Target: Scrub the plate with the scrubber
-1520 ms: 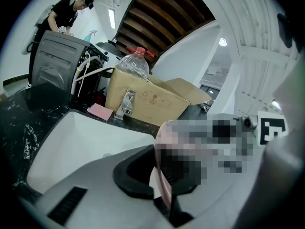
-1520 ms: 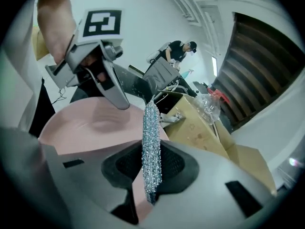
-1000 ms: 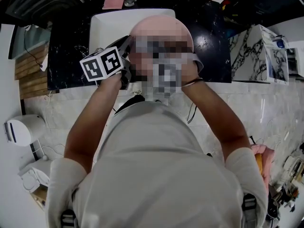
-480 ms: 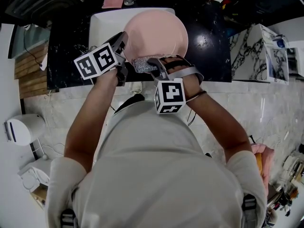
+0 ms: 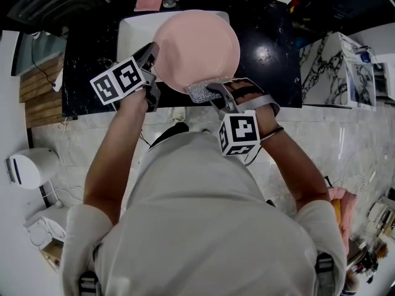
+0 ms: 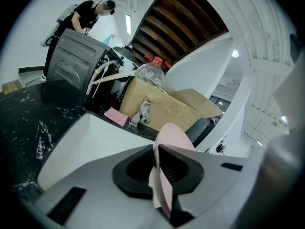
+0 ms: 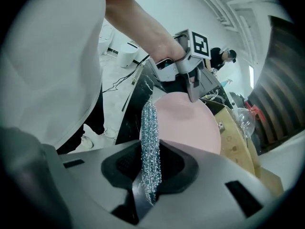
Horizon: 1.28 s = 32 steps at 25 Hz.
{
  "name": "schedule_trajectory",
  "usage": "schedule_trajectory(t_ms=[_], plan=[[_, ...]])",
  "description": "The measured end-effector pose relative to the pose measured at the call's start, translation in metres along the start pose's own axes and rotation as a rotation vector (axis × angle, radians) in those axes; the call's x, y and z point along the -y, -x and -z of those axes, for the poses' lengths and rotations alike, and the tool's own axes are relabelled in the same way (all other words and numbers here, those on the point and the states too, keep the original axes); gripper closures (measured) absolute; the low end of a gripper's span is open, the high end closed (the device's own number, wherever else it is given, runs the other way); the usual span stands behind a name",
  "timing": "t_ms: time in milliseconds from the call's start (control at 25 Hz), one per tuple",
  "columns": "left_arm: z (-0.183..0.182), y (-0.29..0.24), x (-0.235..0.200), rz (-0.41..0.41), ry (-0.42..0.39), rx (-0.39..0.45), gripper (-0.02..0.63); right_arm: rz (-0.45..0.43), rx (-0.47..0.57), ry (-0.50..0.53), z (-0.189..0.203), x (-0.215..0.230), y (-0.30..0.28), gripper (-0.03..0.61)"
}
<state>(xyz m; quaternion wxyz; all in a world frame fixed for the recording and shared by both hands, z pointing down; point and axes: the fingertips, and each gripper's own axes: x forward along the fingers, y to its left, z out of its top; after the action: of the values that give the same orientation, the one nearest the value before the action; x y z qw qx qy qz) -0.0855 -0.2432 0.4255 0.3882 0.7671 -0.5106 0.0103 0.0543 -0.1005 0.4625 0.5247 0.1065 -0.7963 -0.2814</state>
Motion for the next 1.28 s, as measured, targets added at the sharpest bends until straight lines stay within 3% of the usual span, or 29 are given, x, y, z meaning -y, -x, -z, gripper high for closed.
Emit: schedule_trajectory(t_ms=[200, 320, 480, 680, 800, 1000, 1280], plan=[[0.006, 0.001, -0.011, -0.012, 0.003, -0.016, 0.581, 0.047, 0.006, -0.087, 0.012, 0.013, 0.017, 0.500], [0.005, 0.003, -0.022, -0.028, 0.012, -0.018, 0.583, 0.086, 0.007, -0.199, 0.030, 0.020, 0.026, 0.500], [-0.003, 0.005, -0.039, -0.049, 0.032, -0.010, 0.591, 0.136, 0.056, -0.466, 0.056, 0.029, 0.038, 0.500], [-0.004, 0.000, -0.061, -0.088, 0.023, -0.032, 0.588, 0.205, 0.238, -0.868, 0.073, 0.043, 0.050, 0.500], [0.002, -0.007, -0.079, -0.119, 0.030, -0.057, 0.588, 0.241, 0.274, -1.006, 0.084, 0.046, 0.055, 0.500], [0.014, -0.020, -0.107, -0.158, 0.078, -0.091, 0.589, 0.260, 0.290, -1.098, 0.089, 0.044, 0.054, 0.500], [0.020, -0.044, -0.139, -0.194, 0.113, -0.128, 0.588, 0.268, 0.288, -1.133, 0.083, 0.047, 0.047, 0.500]])
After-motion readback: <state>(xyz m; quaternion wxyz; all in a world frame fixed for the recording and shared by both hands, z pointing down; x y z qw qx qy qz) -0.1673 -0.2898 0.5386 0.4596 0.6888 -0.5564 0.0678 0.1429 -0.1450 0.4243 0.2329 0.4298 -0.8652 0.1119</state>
